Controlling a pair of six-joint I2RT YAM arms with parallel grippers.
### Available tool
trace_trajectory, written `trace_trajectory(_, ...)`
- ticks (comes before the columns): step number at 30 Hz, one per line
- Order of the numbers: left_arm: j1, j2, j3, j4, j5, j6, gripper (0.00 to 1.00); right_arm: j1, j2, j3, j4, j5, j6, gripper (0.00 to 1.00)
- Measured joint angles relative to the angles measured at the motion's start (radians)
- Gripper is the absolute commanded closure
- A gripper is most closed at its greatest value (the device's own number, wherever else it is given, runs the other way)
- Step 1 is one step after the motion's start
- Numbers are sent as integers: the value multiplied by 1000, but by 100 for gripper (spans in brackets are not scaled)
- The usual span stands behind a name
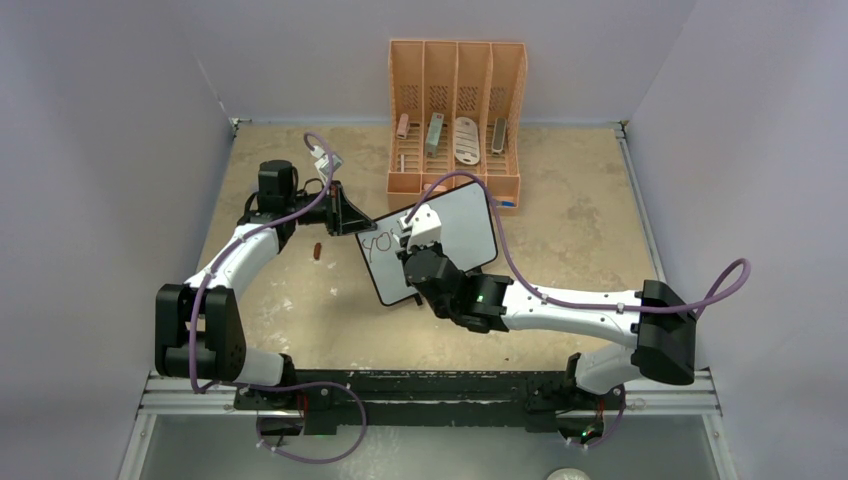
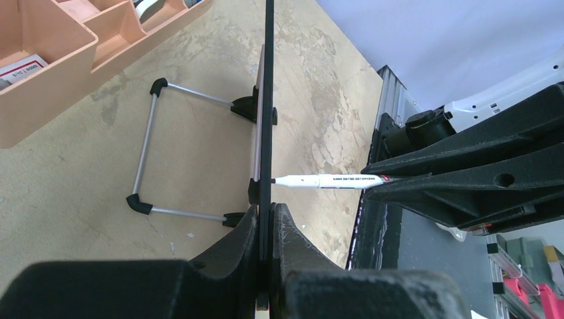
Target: Write a sentence on the whiteboard
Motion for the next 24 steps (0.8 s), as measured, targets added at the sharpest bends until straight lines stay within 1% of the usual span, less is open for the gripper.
trace_trajectory(24,0,0,0,0,-6,1,100,1,-1,0,-96,-49,30,100)
